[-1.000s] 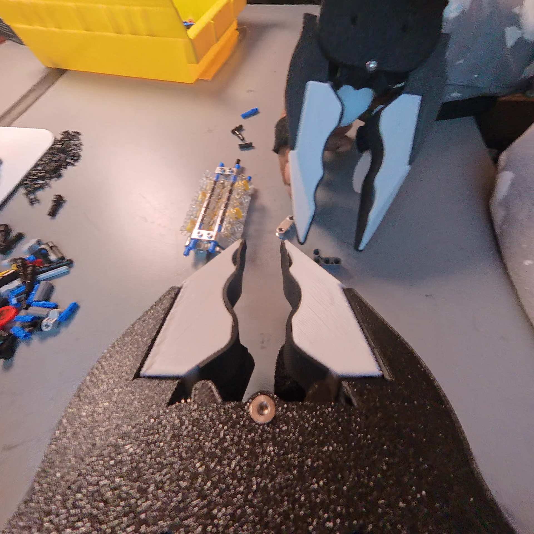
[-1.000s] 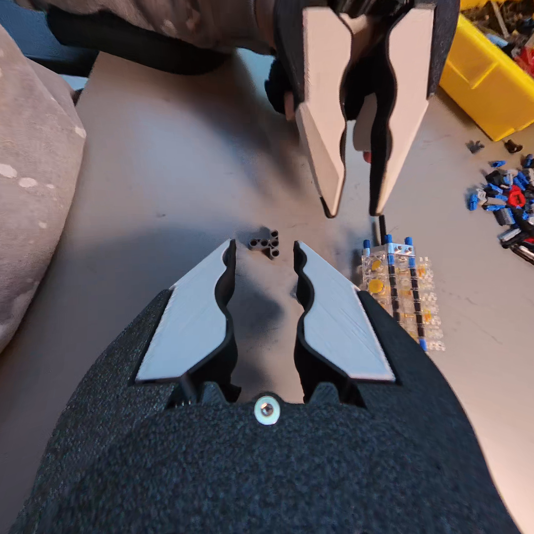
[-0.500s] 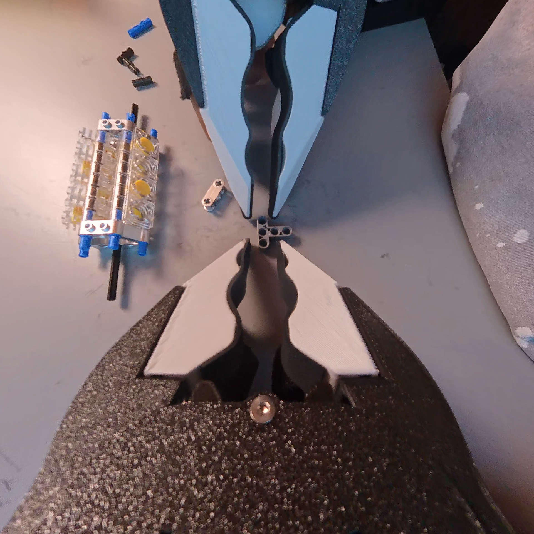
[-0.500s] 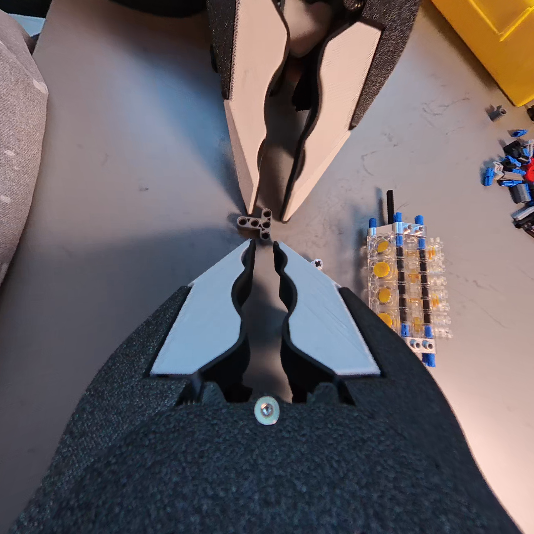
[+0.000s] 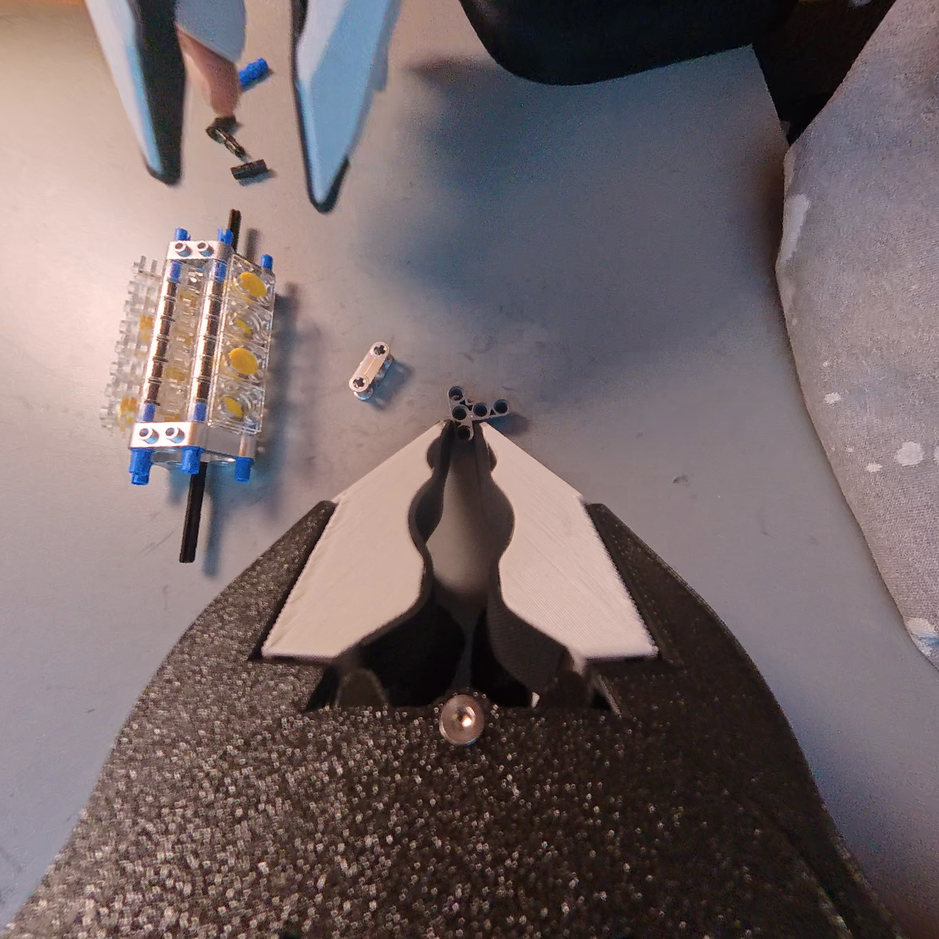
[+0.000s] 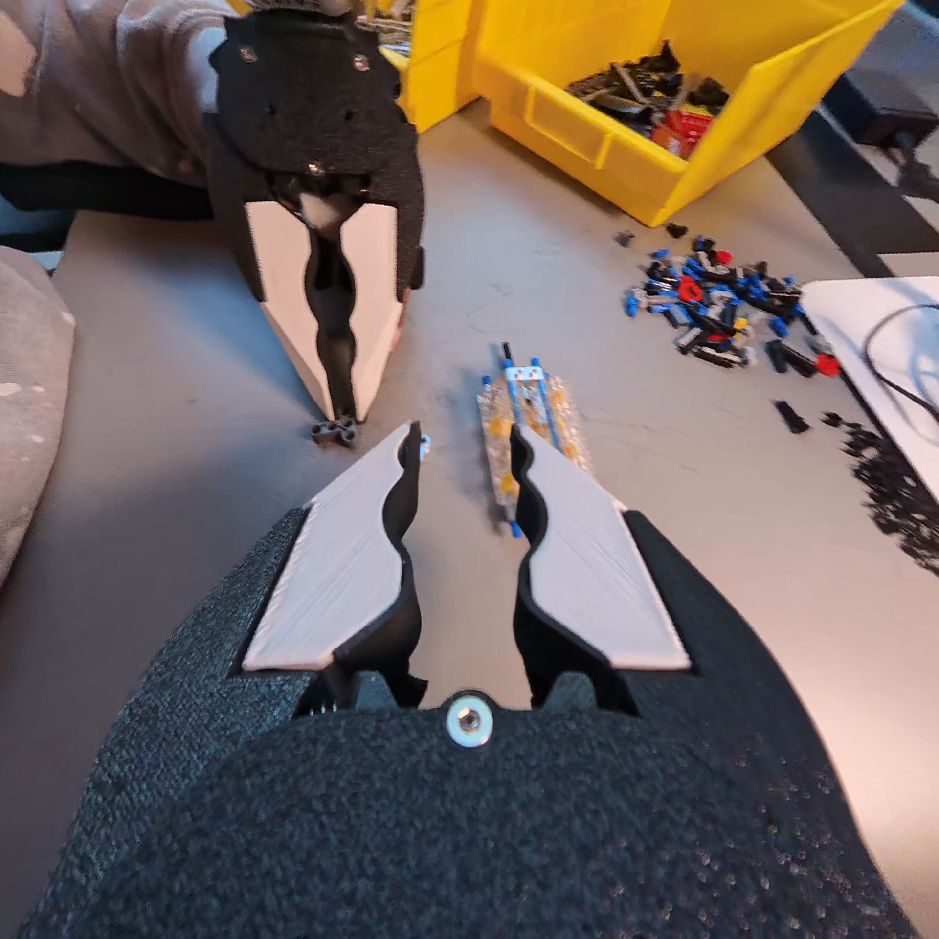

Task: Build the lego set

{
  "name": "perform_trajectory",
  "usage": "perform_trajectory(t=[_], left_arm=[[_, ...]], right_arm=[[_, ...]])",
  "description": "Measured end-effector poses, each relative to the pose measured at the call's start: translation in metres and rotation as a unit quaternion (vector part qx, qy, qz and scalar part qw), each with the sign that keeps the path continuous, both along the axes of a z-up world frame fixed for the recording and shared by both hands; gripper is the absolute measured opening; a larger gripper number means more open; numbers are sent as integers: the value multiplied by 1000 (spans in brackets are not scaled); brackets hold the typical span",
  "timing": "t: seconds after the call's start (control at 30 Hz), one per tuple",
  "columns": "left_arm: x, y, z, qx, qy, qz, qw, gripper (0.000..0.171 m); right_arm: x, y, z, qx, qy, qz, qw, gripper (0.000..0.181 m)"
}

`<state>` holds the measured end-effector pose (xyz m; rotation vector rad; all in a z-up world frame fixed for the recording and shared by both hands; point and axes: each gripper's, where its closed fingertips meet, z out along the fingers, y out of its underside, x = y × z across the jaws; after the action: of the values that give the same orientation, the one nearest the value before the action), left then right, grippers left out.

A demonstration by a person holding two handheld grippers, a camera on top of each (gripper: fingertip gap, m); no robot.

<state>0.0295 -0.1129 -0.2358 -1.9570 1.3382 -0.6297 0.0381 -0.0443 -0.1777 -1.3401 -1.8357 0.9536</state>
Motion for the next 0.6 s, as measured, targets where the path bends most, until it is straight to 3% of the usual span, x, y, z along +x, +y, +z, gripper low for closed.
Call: perform_trajectory(t=[0.2,0.4,0.53,0.6], left_arm=[[0,1,0,4,0,0,1000,7],[0,2,0,7,0,1,1000,8],[-1,3,0,7,0,3,1000,9],[-1,3,0,7,0,4,1000,9]], right_arm=[[35,61,-9,25,-37,-104,994,49],[79,104,-32,30,-113,-179,977,53],[100,115,-55,8,-166,-201,965,45],[98,113,-57,-13,-161,-197,967,31]])
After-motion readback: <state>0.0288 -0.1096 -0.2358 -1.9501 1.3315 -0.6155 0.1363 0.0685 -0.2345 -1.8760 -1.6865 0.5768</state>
